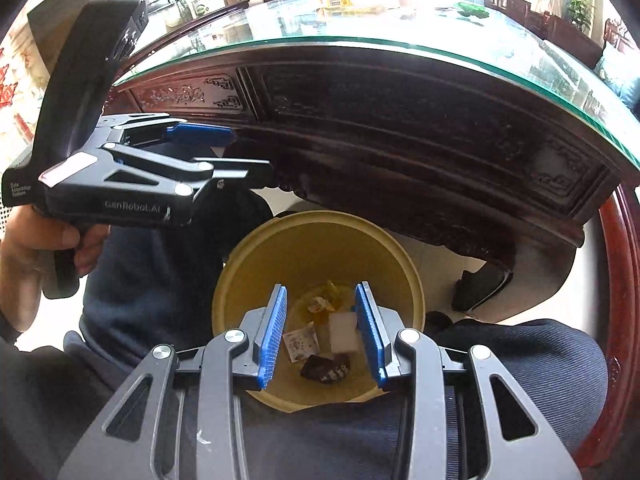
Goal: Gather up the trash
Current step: 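Open the right tool over the yellow bucket to drop the brown knit cloth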
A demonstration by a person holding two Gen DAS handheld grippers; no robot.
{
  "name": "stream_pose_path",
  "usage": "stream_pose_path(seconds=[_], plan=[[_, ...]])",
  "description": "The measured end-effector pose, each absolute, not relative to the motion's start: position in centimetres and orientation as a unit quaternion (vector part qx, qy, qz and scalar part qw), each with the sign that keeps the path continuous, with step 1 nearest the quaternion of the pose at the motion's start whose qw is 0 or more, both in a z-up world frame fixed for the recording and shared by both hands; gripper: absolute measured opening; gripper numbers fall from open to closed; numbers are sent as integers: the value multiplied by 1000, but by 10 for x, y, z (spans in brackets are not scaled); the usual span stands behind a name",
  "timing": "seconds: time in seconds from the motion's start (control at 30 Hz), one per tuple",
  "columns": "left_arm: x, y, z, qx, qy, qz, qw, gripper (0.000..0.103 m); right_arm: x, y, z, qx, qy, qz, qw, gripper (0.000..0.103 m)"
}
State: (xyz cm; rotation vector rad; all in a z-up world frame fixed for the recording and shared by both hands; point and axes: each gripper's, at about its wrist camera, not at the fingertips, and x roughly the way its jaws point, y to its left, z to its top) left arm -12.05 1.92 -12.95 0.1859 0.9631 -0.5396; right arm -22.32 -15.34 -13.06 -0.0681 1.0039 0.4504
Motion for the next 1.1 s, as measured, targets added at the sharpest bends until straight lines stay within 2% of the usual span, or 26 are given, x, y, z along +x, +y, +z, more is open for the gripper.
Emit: stream_pose_path(seconds=[1.1], plan=[[-125,15,-130,95,459,-273,840,75,-218,-153,-120,-45,471,204,857,36]])
